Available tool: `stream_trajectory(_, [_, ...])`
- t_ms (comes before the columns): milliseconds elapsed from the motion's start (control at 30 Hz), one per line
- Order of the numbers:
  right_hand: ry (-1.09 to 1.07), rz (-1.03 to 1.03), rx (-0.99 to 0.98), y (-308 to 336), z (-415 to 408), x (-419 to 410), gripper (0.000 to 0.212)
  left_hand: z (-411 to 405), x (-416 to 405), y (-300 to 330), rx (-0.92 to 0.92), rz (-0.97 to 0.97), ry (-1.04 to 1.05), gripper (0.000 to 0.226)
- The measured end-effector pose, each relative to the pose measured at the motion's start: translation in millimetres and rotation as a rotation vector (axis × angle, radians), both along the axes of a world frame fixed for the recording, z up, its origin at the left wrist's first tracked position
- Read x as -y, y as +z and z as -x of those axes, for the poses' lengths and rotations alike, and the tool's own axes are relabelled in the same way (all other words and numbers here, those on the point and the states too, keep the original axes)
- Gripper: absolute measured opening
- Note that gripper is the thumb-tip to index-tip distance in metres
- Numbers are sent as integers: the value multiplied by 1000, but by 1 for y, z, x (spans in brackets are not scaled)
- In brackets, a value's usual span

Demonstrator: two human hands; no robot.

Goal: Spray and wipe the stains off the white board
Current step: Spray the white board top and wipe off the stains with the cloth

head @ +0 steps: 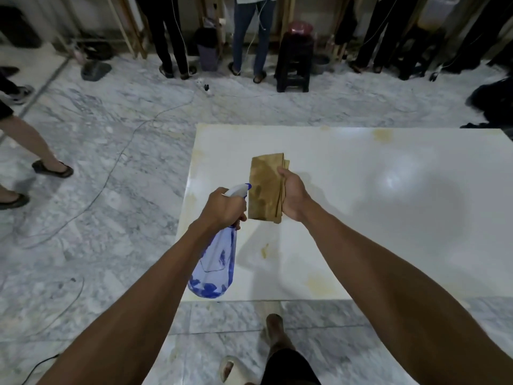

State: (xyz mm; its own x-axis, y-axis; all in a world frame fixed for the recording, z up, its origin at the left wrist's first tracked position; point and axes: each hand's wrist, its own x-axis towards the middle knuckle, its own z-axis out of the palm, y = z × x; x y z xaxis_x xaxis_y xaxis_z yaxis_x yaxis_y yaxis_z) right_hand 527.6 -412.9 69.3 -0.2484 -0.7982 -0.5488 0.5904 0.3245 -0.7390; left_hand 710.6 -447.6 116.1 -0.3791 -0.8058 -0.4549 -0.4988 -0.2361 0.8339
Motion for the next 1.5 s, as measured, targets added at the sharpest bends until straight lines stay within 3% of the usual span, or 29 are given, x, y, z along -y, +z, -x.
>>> stream_trajectory(200, [69, -17, 45, -6, 7, 39, 56, 17, 33, 3, 17, 8, 34, 29])
stream_trajectory(333, [132, -92, -63, -17, 28, 81, 53, 34, 67, -3, 31, -7, 127, 26])
stream_trajectory(500, [300, -116, -692, -41, 42, 146, 39, 44, 108, -23, 8, -36, 263, 30])
stream_trajectory(567, [526, -63, -1014, -62, 41, 168, 39, 40, 119, -33, 21, -29, 283, 28])
stream_trajectory(633, [847, -187, -1272, -102, 37, 175, 47, 34, 126, -42, 25, -15, 288, 29])
stream_trajectory(700, [1060, -250, -1374, -148, 22, 158, 56, 26, 127, -50, 30, -6, 278, 33])
stream_trajectory(867, [1126, -250, -1620, -196, -8, 99, 69, -3, 107, -60, 32, -25, 248, 26])
stream_trajectory(1333, [1134, -428, -1447, -174, -109, -129, 59, -85, -37, -55, 34, -112, 64, 27])
stream_trajectory(1433, [1076, -398, -1257, -153, -98, -118, 57, -88, -52, -49, 38, -98, 47, 23])
stream_trajectory(1500, [757, -319, -988, -120, -93, -108, 56, -88, -54, -40, 26, -73, 43, 20])
